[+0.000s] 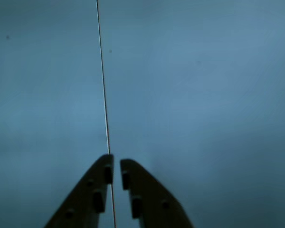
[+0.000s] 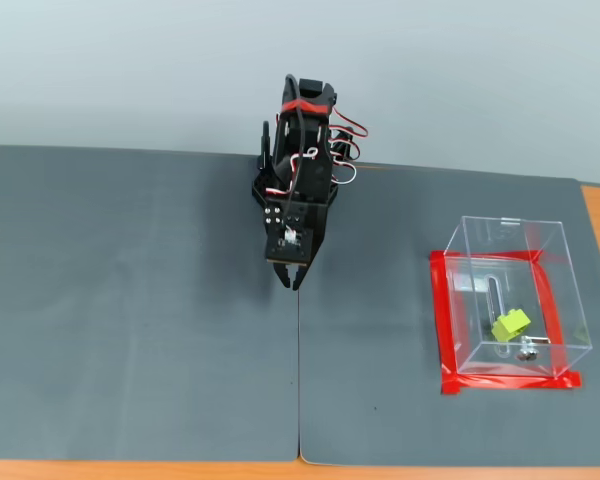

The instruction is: Pick the green lego block and place it into the transparent box

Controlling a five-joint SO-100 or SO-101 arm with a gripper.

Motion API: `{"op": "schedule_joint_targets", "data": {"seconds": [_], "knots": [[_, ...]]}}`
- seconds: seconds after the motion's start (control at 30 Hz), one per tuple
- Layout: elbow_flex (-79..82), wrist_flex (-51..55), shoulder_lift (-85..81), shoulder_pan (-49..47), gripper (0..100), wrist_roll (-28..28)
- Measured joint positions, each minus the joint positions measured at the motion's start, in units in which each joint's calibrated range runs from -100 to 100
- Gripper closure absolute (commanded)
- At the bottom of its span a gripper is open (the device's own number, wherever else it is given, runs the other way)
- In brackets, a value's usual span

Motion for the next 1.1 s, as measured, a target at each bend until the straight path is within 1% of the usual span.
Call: {"op": "schedule_joint_targets", "data": {"seconds": [0.2, 0.6, 0.7, 0.83, 0.97, 1.1], "knots": [[4.58, -2.25, -0.08, -1.77, 98, 0.0], [4.58, -2.08, -0.17, -2.95, 98, 0.0], [4.58, 1.91, -0.25, -2.95, 98, 0.0], [4.22, 10.06, -0.34, -2.95, 98, 0.0], [4.22, 11.45, -0.34, -3.1, 98, -0.05], [4.13, 11.54, -0.42, -5.53, 98, -0.1]]}}
